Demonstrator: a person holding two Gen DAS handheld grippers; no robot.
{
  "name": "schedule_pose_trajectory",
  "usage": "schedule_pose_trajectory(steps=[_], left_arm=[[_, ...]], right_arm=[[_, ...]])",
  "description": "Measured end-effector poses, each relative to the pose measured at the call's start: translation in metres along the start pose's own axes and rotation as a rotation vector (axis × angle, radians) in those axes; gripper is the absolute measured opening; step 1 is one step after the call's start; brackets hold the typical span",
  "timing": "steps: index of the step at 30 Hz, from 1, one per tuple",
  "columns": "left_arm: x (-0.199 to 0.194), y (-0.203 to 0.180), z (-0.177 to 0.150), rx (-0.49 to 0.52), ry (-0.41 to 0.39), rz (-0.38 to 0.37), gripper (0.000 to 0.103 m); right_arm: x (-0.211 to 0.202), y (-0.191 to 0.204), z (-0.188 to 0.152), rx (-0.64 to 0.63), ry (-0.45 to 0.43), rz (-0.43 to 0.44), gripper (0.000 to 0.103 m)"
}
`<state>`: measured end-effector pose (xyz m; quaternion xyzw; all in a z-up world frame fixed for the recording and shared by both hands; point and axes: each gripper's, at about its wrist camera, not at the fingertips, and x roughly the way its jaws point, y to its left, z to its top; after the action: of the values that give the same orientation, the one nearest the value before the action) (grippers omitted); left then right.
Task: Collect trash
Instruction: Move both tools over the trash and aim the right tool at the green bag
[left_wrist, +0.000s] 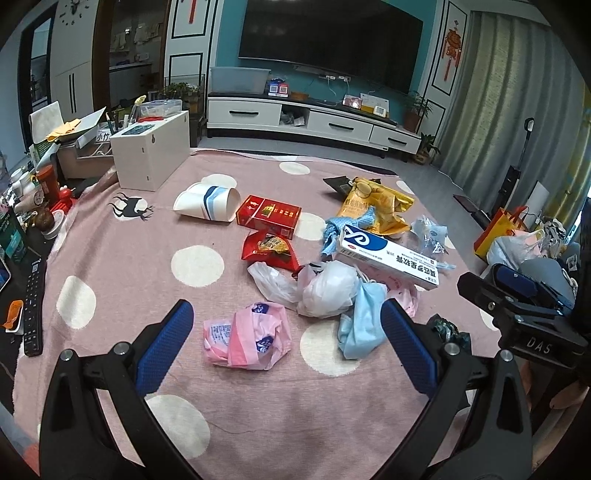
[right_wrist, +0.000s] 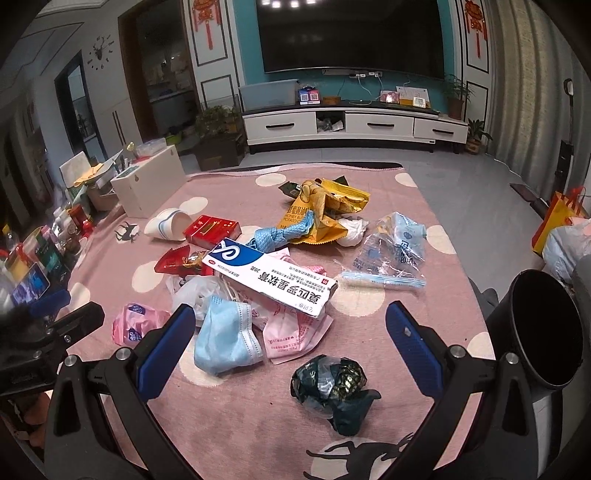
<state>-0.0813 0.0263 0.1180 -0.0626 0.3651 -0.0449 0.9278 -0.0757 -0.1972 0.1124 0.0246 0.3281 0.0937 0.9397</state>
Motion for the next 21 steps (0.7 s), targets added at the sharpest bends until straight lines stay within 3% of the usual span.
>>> schedule_pose_trajectory(steps=[21], left_arm=[[0.004,0.013,0.000,-0.030,0.018,0.022,0.101]], right_arm=[[0.015,0.007,-0.004,0.005,0.041,0.016,0.100]])
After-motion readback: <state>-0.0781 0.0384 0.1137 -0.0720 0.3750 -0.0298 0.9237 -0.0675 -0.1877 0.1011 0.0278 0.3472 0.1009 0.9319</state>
